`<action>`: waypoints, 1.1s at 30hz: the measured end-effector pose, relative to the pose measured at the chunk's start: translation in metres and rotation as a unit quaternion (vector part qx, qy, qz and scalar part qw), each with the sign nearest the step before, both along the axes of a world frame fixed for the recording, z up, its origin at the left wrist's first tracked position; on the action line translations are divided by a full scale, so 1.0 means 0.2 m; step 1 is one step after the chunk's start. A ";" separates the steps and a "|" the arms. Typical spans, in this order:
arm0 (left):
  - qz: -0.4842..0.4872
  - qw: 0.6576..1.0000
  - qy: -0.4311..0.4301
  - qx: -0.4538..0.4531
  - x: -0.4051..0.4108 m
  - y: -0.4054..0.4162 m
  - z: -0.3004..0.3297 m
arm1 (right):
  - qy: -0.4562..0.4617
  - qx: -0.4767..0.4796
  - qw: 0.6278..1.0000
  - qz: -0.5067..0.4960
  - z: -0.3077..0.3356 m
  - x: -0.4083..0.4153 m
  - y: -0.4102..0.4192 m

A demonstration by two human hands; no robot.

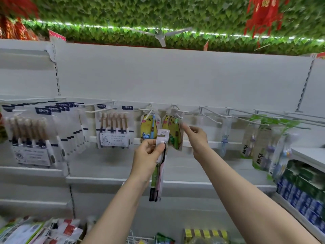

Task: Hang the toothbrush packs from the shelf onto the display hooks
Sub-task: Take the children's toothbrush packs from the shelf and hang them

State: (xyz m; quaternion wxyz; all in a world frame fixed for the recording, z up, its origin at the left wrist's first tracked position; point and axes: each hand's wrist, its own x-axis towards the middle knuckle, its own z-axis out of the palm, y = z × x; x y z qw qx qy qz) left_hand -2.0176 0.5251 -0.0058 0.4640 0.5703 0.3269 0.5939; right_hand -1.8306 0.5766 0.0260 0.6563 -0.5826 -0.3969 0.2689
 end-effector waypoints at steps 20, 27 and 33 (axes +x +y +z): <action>-0.084 0.996 -0.005 -0.028 1.30 -0.81 -0.02 | 0.023 0.031 0.979 0.199 -0.04 1.10 -1.30; -0.174 0.976 0.114 -0.066 1.78 -1.06 -0.21 | 0.078 0.071 0.988 0.108 -0.03 1.60 -1.54; -0.179 0.970 0.151 -0.061 2.12 -1.14 -0.24 | 0.098 0.073 0.991 0.051 -0.06 1.92 -1.64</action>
